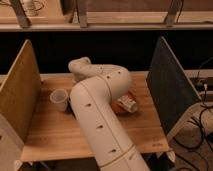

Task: Drag the pepper across the table

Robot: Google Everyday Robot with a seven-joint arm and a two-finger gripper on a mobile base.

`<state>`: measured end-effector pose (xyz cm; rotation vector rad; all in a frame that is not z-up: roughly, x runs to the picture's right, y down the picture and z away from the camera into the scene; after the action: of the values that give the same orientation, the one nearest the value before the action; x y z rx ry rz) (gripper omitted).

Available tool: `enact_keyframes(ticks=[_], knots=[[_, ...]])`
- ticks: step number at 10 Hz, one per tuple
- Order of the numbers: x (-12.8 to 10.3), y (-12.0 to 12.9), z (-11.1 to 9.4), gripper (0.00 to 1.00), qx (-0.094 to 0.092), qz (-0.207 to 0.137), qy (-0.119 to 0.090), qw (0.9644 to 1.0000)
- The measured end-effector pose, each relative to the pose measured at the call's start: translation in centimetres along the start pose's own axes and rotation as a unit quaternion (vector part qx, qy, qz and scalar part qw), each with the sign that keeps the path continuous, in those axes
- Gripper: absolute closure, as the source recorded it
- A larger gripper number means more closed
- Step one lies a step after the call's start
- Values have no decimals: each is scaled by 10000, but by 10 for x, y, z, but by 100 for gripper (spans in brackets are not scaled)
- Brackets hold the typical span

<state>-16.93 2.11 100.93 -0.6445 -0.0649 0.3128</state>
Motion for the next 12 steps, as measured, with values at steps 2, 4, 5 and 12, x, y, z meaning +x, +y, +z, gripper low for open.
enact_keyframes(ticks=[2, 4, 5, 12], knots=[[14, -18, -9, 100, 215, 200, 110, 9995], [38, -25, -6, 100, 229, 570, 230, 9978], [45, -28, -3, 100, 216, 745, 231, 9967], [111, -65, -3, 100, 642, 1738, 806, 9794]])
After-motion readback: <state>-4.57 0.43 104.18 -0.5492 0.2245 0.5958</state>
